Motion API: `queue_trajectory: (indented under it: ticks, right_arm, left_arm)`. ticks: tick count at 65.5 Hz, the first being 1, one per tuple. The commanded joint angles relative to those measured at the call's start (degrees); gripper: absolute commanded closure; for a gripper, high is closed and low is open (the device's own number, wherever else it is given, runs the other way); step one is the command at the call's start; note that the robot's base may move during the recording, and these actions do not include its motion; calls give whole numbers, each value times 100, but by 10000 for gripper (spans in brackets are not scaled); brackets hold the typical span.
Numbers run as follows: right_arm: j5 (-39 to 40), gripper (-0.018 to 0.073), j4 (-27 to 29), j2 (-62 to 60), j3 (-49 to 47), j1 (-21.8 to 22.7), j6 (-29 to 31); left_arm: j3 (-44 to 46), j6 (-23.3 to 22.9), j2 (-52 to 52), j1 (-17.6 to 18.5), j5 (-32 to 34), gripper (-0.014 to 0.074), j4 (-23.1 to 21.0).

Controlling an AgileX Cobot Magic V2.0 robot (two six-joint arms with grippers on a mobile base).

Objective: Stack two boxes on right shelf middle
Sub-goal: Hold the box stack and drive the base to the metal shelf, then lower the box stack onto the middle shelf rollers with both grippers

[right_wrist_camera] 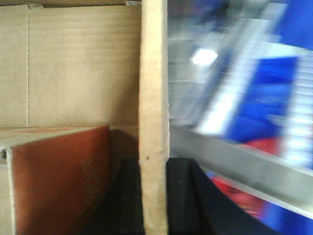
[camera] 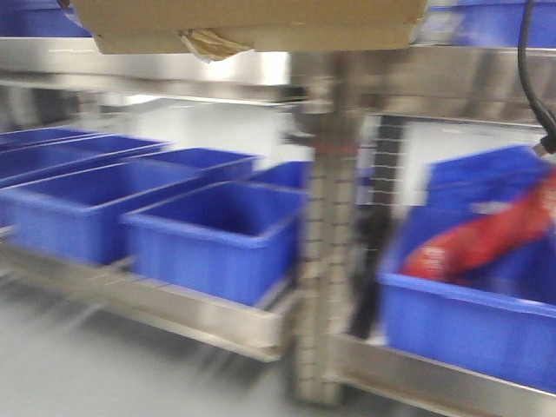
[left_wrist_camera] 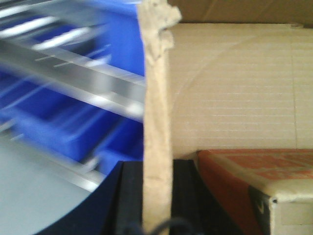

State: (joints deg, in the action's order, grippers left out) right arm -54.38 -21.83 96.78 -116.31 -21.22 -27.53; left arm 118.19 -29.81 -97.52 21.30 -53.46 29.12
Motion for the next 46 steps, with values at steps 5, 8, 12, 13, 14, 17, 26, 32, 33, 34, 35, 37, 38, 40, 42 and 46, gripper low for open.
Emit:
queue_trajectory:
  ticks: [5,8,12,13,14,17,26,32,33,34,35,37,38,40,42,46]
  right_arm:
    - [341,721,-96,-102,-82,15,-9]
    - [341,721,-96,-102,-82,15,-9]
    - [341,721,-96,-102,-82,15,-9]
    - [341,721,-96,-102,-82,15,-9]
    - [341,721,-96,-102,-82,15,-9]
    - [341,721,-96,-102,-82,15,-9]
    - [341,721,-96,-102,-82,15,-9]
    - [341,721,-96,-102,-82,15,-9]
    - [341,721,-96,-102,-82,15,-9]
    - [341,721,-96,-102,-82,15,-9]
    - [341,721,-96,-102,-82,15,-9]
    - [341,721,-96,-102,-82,15,-9]
    - [341,721,-96,-102,-82,15,-9]
    - [341,721,-96,-102,-82,15,-9]
    - [341,721,-96,-102,-82,15,-9]
    - [341,721,-96,-102,-82,15,-9]
  left_arm:
    - [59,4,60,1,228,707,107]
    - [59,4,60,1,228,707,107]
    - [59,4,60,1,228,707,107]
    - [59,4,60,1,228,707,107]
    - [59,4,60,1,228,707,107]
    - [59,4,60,1,228,707,107]
    - [59,4,60,1,228,707,107]
    - [59,4,60,1,228,707,107]
    - [59,4,60,1,228,707,107]
    - [59,4,60,1,228,707,107]
    - [59,4,60,1,228,707,107]
    - [59,4,60,1,228,707,107]
    - [59,4,60,1,228,707,107]
    - [59,4,60,1,228,707,107]
    - [59,4,60,1,228,707,107]
    - [59,4,60,1,228,707,107]
